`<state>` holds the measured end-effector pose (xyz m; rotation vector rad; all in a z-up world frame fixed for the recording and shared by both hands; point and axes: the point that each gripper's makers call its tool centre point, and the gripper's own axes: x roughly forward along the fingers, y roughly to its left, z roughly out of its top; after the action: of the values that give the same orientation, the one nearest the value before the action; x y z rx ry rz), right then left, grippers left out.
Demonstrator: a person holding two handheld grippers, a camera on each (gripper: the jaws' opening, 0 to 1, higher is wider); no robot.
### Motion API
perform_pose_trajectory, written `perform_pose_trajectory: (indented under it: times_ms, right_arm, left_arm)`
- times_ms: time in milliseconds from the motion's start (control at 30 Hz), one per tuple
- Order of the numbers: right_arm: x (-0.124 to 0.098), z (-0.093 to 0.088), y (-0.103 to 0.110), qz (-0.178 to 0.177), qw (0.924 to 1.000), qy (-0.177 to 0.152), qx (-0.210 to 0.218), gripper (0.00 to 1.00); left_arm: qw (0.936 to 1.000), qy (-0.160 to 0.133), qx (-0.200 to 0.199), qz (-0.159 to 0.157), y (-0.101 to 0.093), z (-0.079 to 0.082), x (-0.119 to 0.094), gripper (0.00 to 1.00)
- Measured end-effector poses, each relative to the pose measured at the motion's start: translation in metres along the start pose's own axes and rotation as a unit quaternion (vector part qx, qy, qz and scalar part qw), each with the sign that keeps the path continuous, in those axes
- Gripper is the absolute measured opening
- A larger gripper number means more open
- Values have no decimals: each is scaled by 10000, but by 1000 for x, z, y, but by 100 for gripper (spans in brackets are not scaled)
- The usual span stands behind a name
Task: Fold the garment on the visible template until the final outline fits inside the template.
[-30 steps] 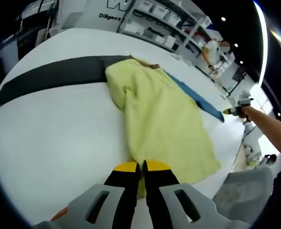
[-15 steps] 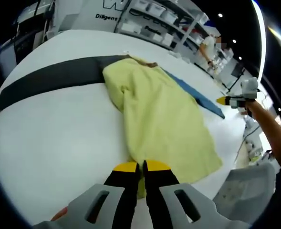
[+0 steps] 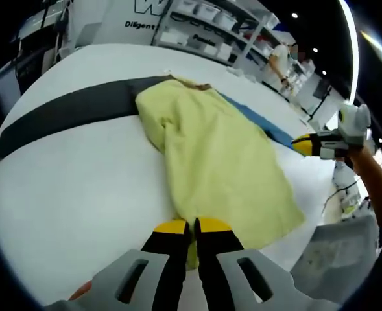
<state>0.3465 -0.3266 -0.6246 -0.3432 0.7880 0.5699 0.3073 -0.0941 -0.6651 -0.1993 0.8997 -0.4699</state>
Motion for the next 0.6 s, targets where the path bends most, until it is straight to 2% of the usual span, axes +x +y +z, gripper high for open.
perform_pose_trajectory:
  times_ms: [200, 367, 533, 600]
  right_arm:
    - [-1, -7, 51, 452, 9977, 136, -489, 9]
    - [-4, -19, 97, 1030, 9890, 355, -1005, 11]
    - [-11, -40, 132, 1692, 9708, 613, -1583, 12]
    - [-14, -51, 138, 1799, 9646, 783, -1763, 13]
  left_arm:
    - [10000, 1, 78, 16, 0, 0, 0, 0]
    - [9998, -11, 179, 27, -1, 1, -2, 0]
    - [9996, 16, 279, 49, -1, 1, -2, 0]
    - [9996, 2, 297, 42, -2, 1, -3, 0]
